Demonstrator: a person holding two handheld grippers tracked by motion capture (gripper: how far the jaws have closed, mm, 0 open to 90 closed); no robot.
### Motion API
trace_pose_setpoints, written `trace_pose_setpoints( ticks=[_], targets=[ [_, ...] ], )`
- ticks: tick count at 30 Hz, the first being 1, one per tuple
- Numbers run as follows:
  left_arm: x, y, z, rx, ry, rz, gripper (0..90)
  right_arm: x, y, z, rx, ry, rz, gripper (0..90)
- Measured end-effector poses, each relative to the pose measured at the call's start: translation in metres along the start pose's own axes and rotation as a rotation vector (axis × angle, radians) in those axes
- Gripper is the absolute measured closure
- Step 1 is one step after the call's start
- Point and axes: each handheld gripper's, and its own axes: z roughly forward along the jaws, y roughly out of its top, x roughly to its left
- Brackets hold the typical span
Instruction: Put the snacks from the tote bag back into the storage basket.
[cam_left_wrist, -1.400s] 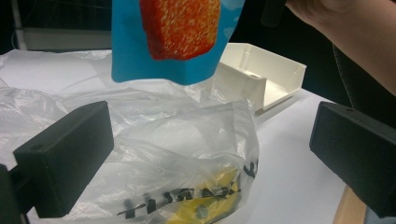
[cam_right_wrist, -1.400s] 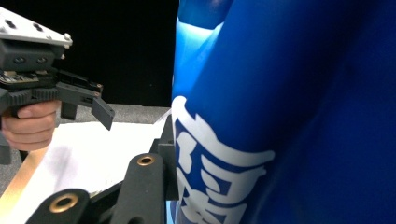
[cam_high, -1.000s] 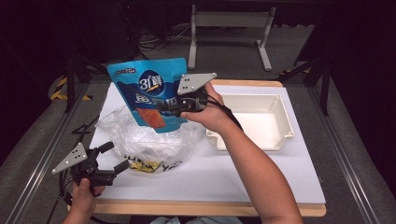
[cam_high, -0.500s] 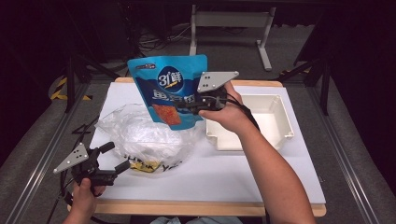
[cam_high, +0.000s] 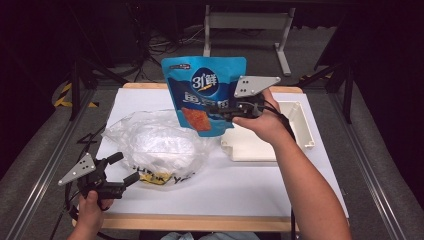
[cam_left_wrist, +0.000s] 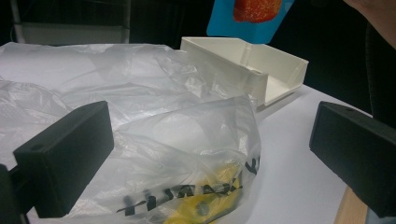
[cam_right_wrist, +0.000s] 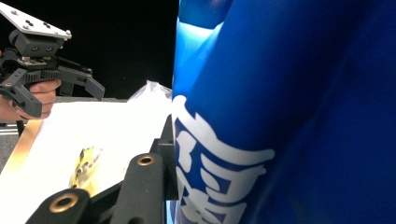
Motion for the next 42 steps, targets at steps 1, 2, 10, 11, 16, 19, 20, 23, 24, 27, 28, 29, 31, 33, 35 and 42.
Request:
trace_pose_setpoints(
  ticks=[1, 2, 10, 11, 16, 19, 20, 23, 24, 27, 28, 29, 31, 33, 35, 42],
  targets=[
    [0.000, 0.000, 0.000, 0.003, 0.001, 0.000, 0.4, -0.001, -0.001, -0.004, 0.001, -0.008, -0.001, 61.9],
    [0.001, 0.000, 0.000, 0.005, -0.001, 0.003, 0.4, -0.002, -0.002, -0.008, 0.000, -0.016, 0.002, 61.9],
    [0.001, 0.000, 0.000, 0.003, -0.002, -0.004, 0.4, -0.010, -0.009, -0.037, 0.004, -0.059, 0.015, 61.8],
    [0.001, -0.001, 0.000, 0.002, -0.003, -0.005, 0.4, -0.011, -0.011, -0.040, 0.009, -0.066, 0.019, 61.8],
    [0.001, -0.001, 0.000, 0.005, -0.002, -0.002, 0.4, -0.016, -0.017, -0.055, 0.025, -0.096, 0.022, 61.8],
    [0.001, -0.001, 0.000, 0.006, 0.001, 0.002, 0.4, -0.019, -0.023, -0.063, 0.029, -0.116, 0.030, 61.7],
    [0.001, -0.001, 0.000, 0.008, 0.000, 0.003, 0.4, -0.021, -0.025, -0.066, 0.031, -0.122, 0.033, 61.7],
    [0.001, -0.001, -0.001, 0.007, -0.002, 0.005, 0.4, -0.025, -0.032, -0.073, 0.049, -0.139, 0.042, 61.6],
    [0.001, -0.001, -0.001, 0.007, -0.001, 0.006, 0.4, -0.027, -0.035, -0.076, 0.055, -0.151, 0.041, 61.7],
    [0.001, -0.001, 0.000, 0.012, 0.001, 0.009, 0.4, -0.031, -0.040, -0.082, 0.065, -0.171, 0.046, 61.6],
    [0.001, -0.001, 0.000, 0.017, 0.002, 0.012, 0.4, -0.034, -0.043, -0.086, 0.071, -0.183, 0.049, 61.6],
    [0.001, -0.001, 0.000, 0.017, 0.003, 0.011, 0.4, -0.035, -0.046, -0.088, 0.069, -0.191, 0.058, 61.6],
    [0.001, -0.001, 0.000, 0.018, 0.003, 0.010, 0.4, -0.039, -0.050, -0.093, 0.074, -0.210, 0.064, 61.7],
    [0.001, -0.002, 0.001, 0.018, 0.004, 0.009, 0.4, -0.042, -0.055, -0.096, 0.083, -0.223, 0.068, 61.6],
    [0.001, -0.002, 0.001, 0.015, 0.005, 0.006, 0.4, -0.045, -0.059, -0.099, 0.095, -0.237, 0.069, 61.7],
    [0.001, -0.003, 0.002, 0.020, 0.006, 0.007, 0.4, -0.055, -0.073, -0.106, 0.100, -0.268, 0.081, 61.6]
  ],
)
